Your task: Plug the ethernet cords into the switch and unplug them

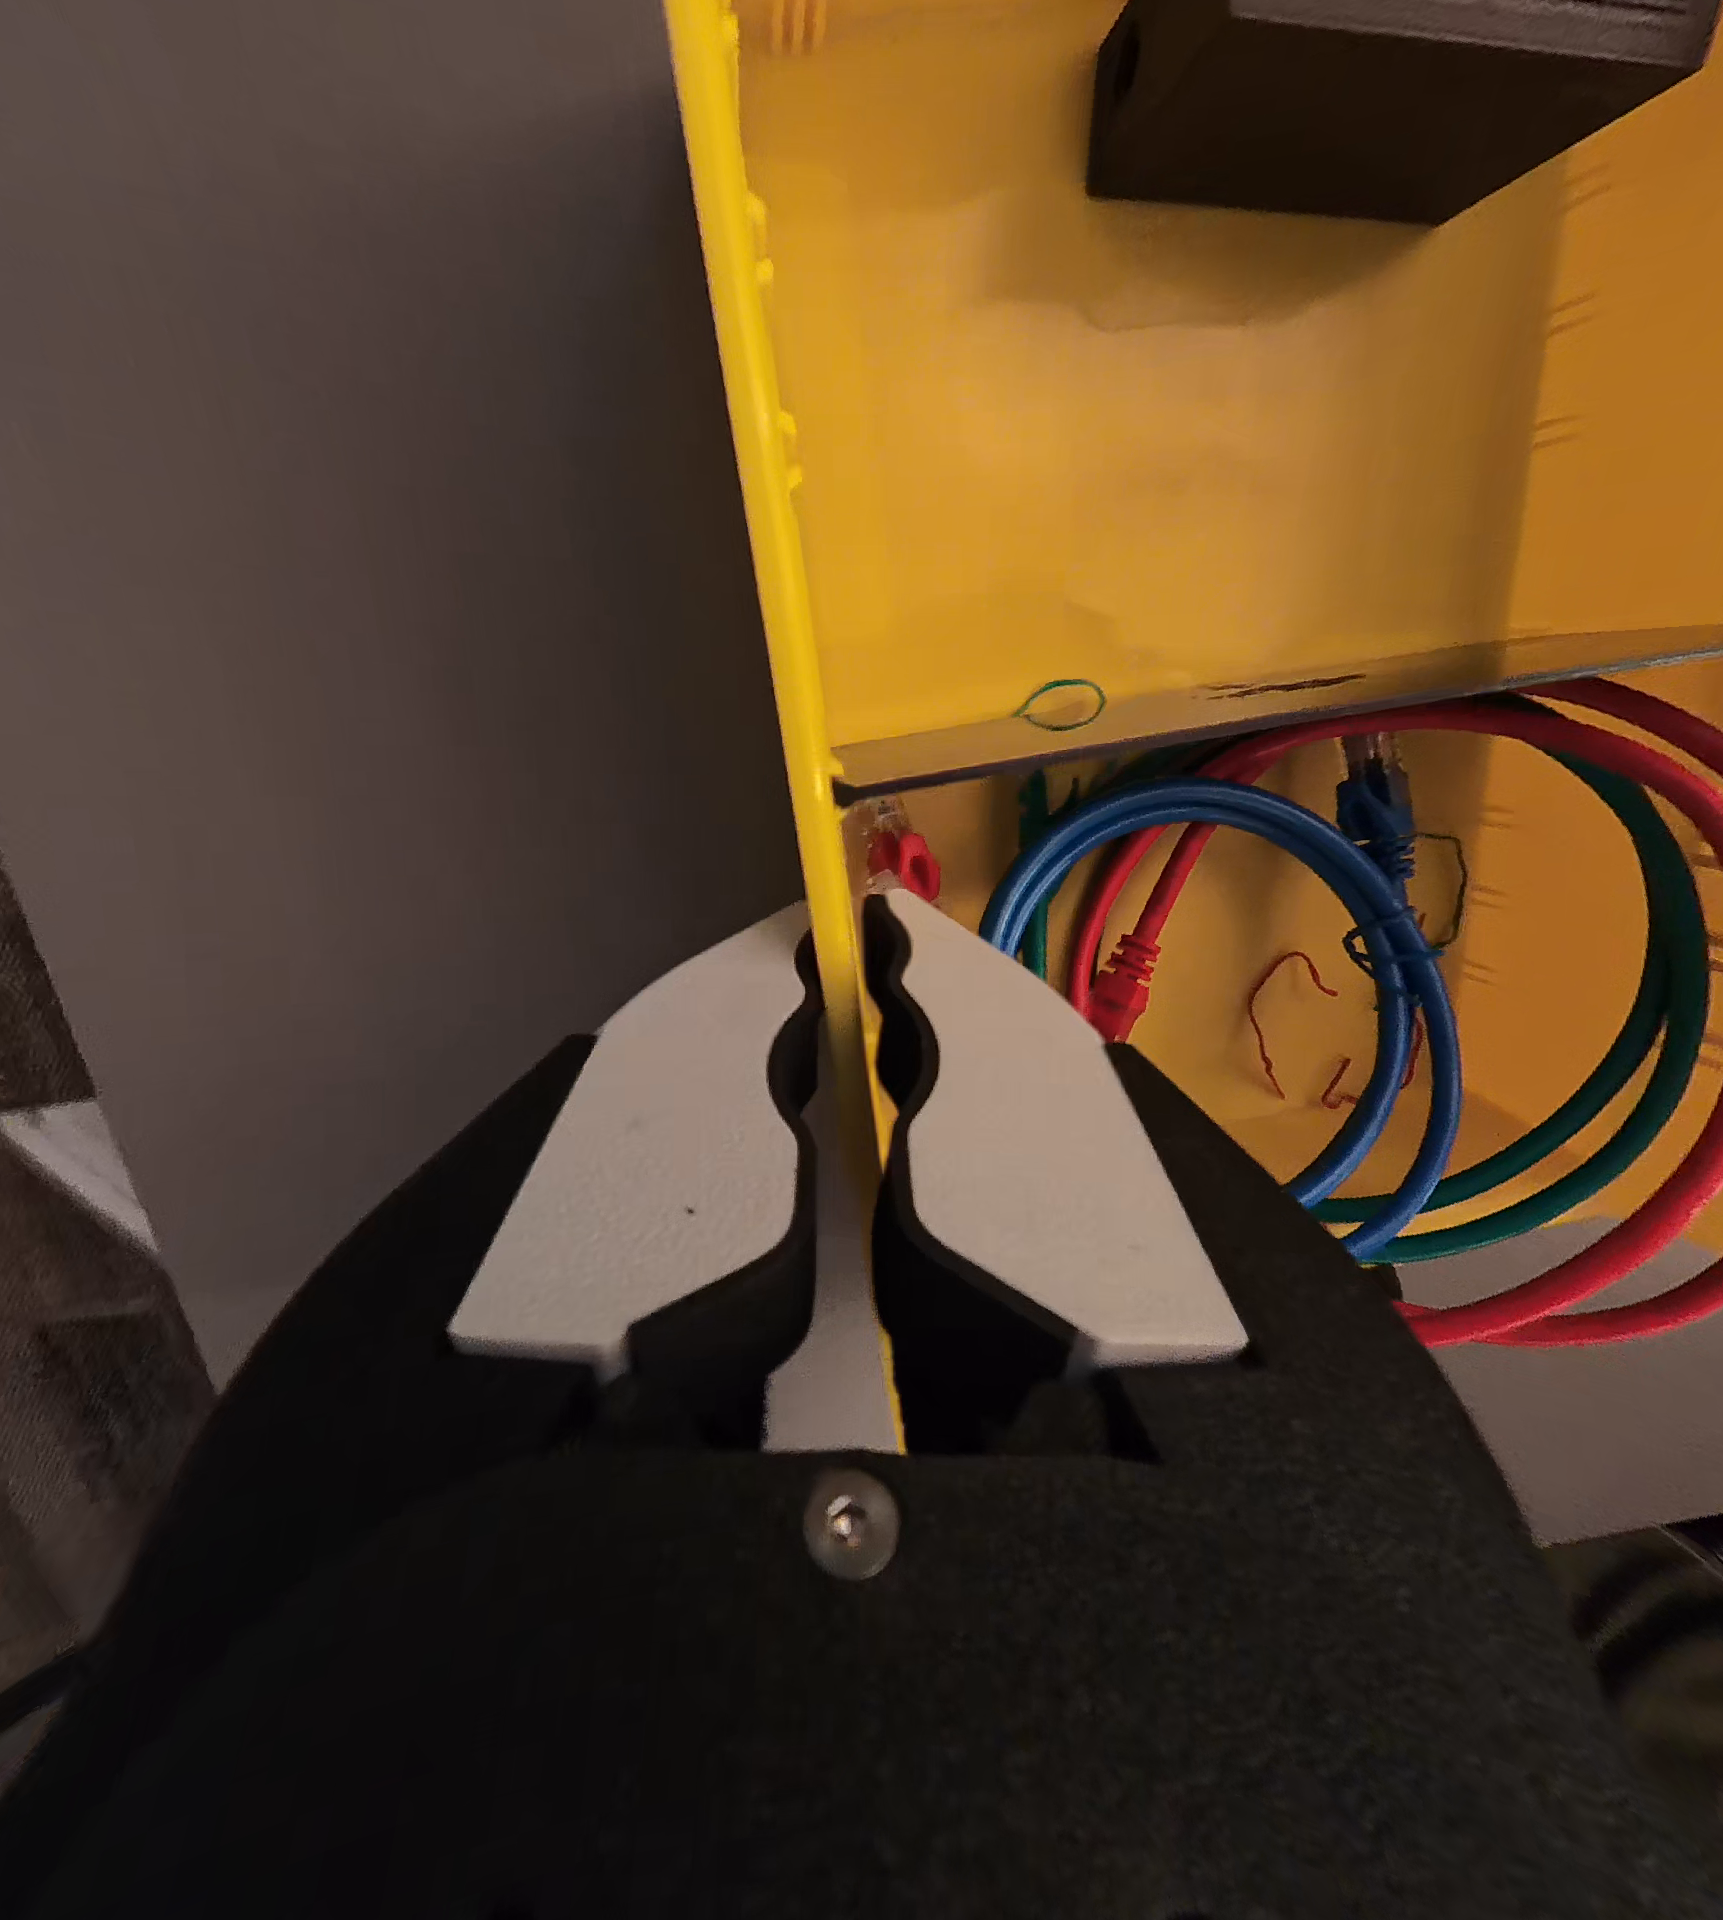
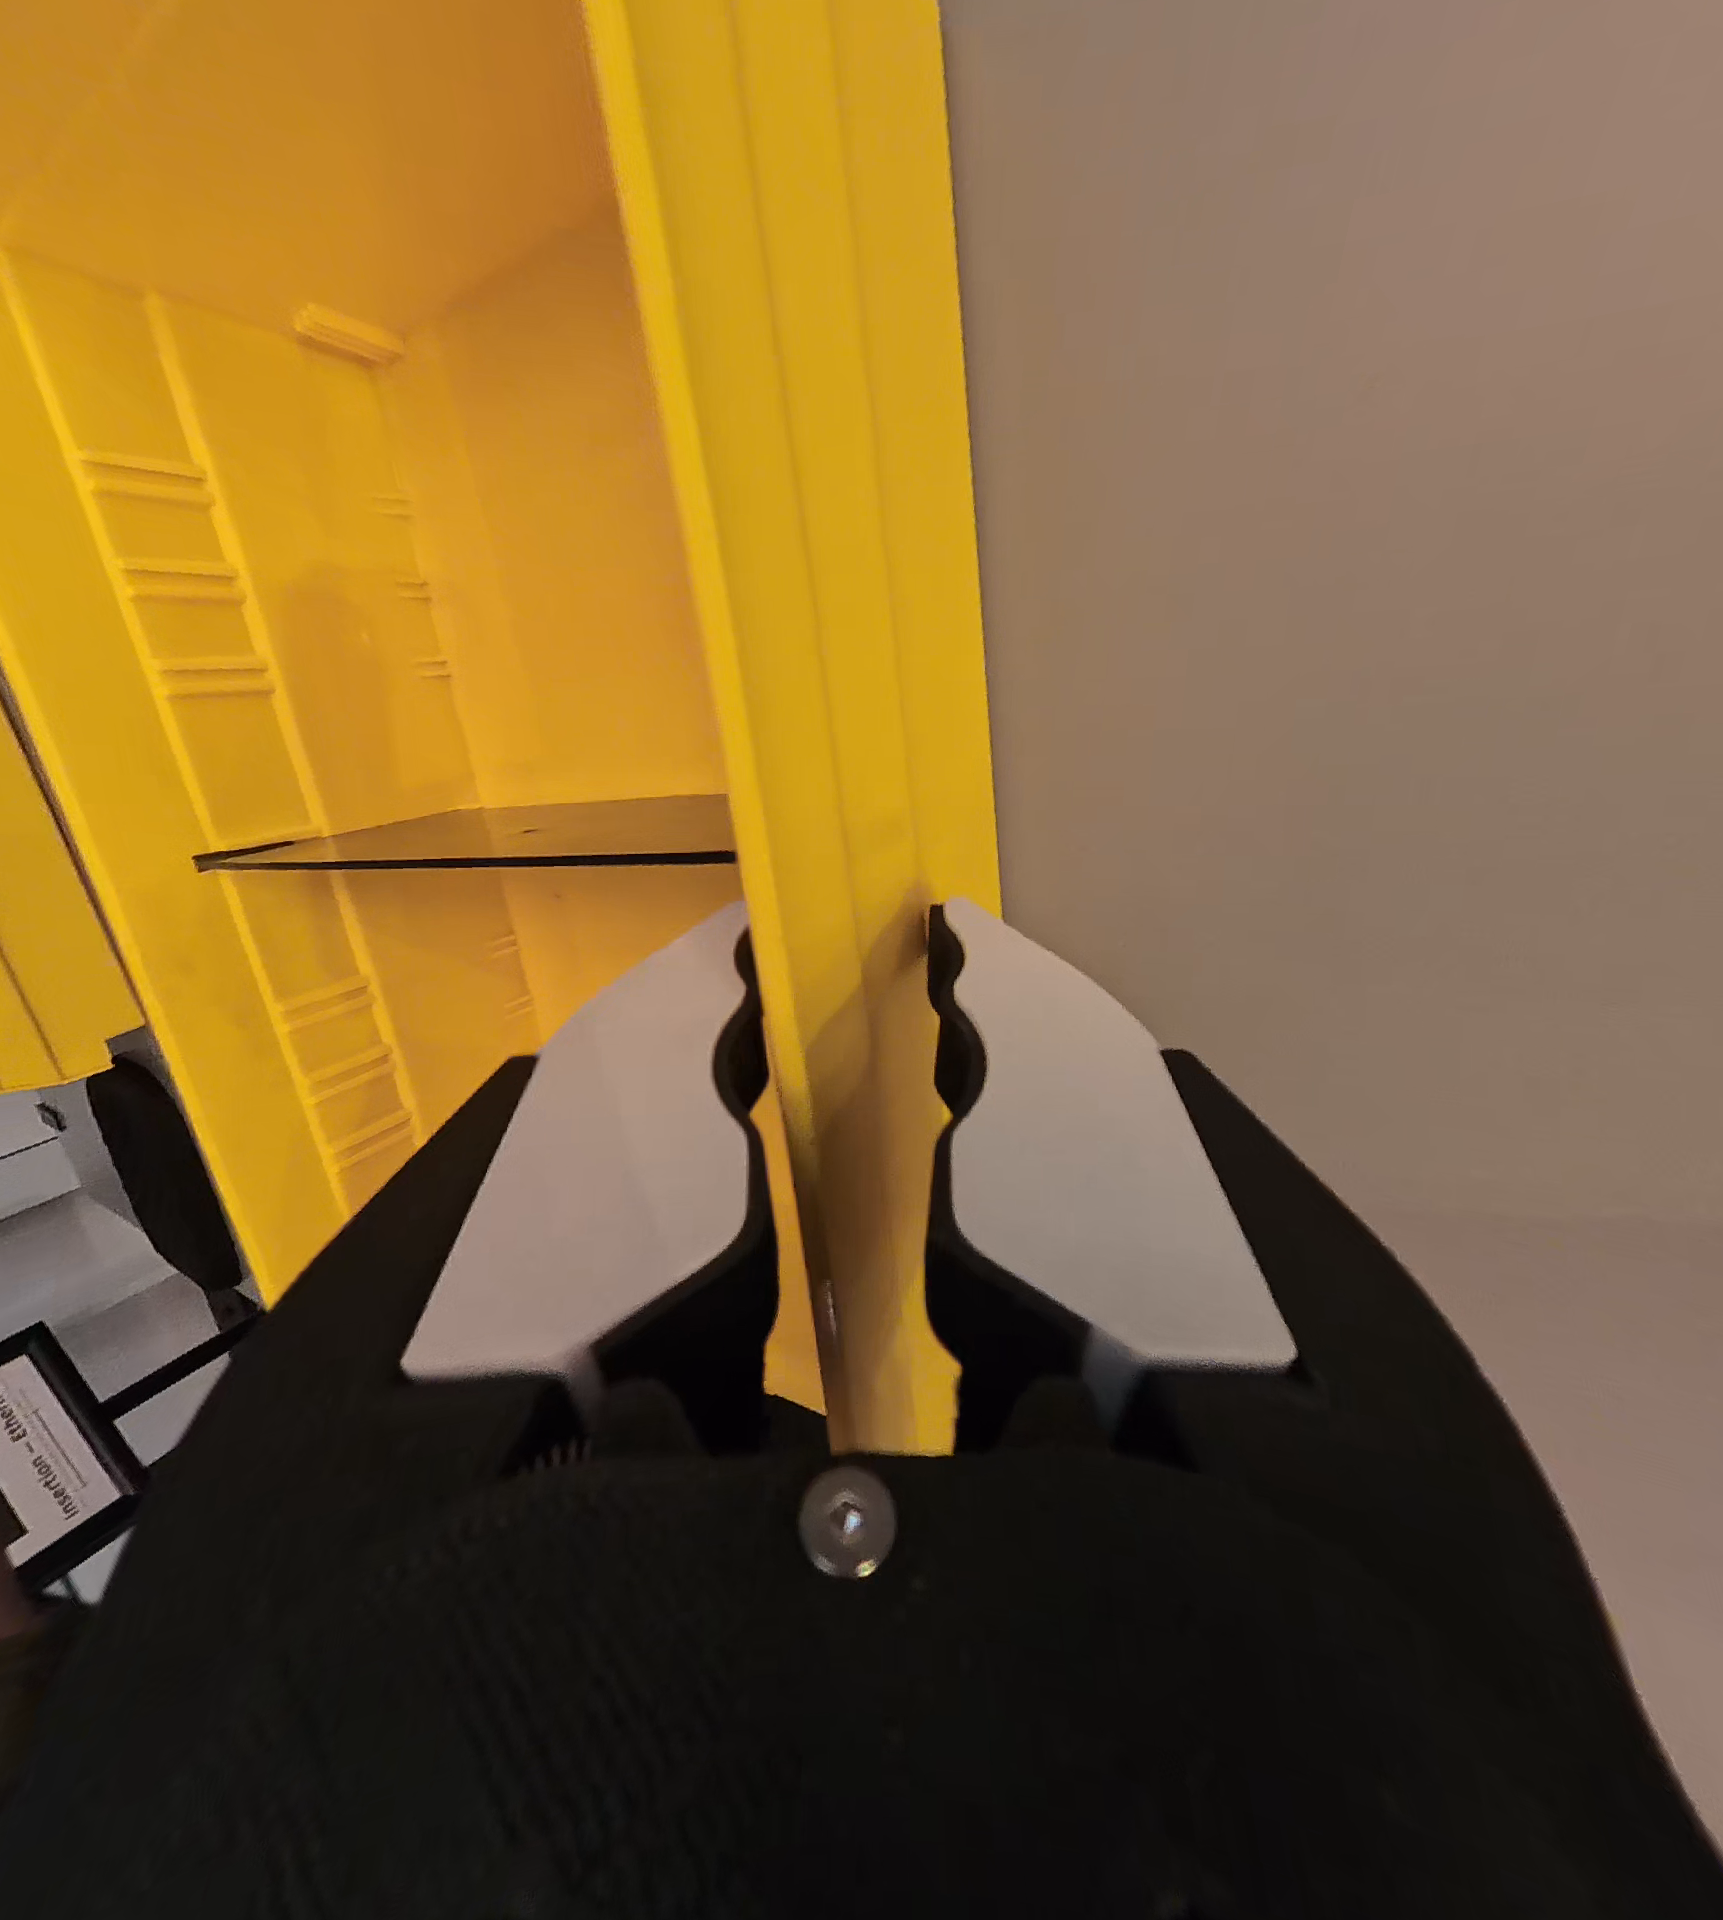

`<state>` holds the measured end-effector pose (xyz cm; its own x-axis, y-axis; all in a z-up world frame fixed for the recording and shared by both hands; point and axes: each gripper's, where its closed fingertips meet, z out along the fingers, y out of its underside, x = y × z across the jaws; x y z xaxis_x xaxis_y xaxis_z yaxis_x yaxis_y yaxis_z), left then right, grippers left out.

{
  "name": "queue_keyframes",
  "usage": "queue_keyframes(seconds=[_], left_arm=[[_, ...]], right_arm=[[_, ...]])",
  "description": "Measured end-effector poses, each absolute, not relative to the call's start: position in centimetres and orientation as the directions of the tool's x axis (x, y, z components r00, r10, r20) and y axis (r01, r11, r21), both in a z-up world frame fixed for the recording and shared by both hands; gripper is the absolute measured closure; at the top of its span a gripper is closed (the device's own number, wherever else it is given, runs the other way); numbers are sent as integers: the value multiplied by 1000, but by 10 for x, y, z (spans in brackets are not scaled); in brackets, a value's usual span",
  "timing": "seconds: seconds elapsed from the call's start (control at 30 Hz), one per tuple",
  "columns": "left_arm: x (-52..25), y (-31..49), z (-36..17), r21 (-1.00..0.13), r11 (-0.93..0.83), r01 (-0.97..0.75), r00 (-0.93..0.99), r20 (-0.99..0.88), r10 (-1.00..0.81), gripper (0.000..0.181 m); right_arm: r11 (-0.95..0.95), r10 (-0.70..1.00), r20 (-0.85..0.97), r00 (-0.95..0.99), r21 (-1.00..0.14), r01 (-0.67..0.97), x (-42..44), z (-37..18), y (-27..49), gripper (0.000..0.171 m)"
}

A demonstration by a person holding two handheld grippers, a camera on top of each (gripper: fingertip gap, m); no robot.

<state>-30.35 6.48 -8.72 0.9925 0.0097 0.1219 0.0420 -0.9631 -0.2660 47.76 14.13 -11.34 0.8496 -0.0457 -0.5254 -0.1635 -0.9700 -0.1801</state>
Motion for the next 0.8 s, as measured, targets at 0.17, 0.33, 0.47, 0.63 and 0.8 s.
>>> queue_keyframes(seconds=[0.17, 0.33, 0.47, 0.63, 0.8], left_arm=[[-300, 74, -62, -489, -870, 68, 980, 194, -33, 158], [-293, 74, 8, -829, -560, 12, 977, 130, -171, 148], [-240, 33, 41, -928, -370, -34, 909, 125, -397, 143], [-202, -7, 23, -912, -257, -319, 871, -176, -458, 138], [-188, -22, -31, -696, -292, -656, 705, -428, -565, 131]], right_arm=[[-928, -51, -519, 853, -291, -233, 490, -88, 151, 138], [-746, 31, -455, 890, -604, -283, 500, -6, 163, 138], [-361, 322, -351, 879, -904, -228, 463, 104, 163, 135], [222, 648, -76, 758, -933, -283, 383, 200, 124, 117], [310, 827, 66, 559, -882, -354, 315, 218, 93, 111]])
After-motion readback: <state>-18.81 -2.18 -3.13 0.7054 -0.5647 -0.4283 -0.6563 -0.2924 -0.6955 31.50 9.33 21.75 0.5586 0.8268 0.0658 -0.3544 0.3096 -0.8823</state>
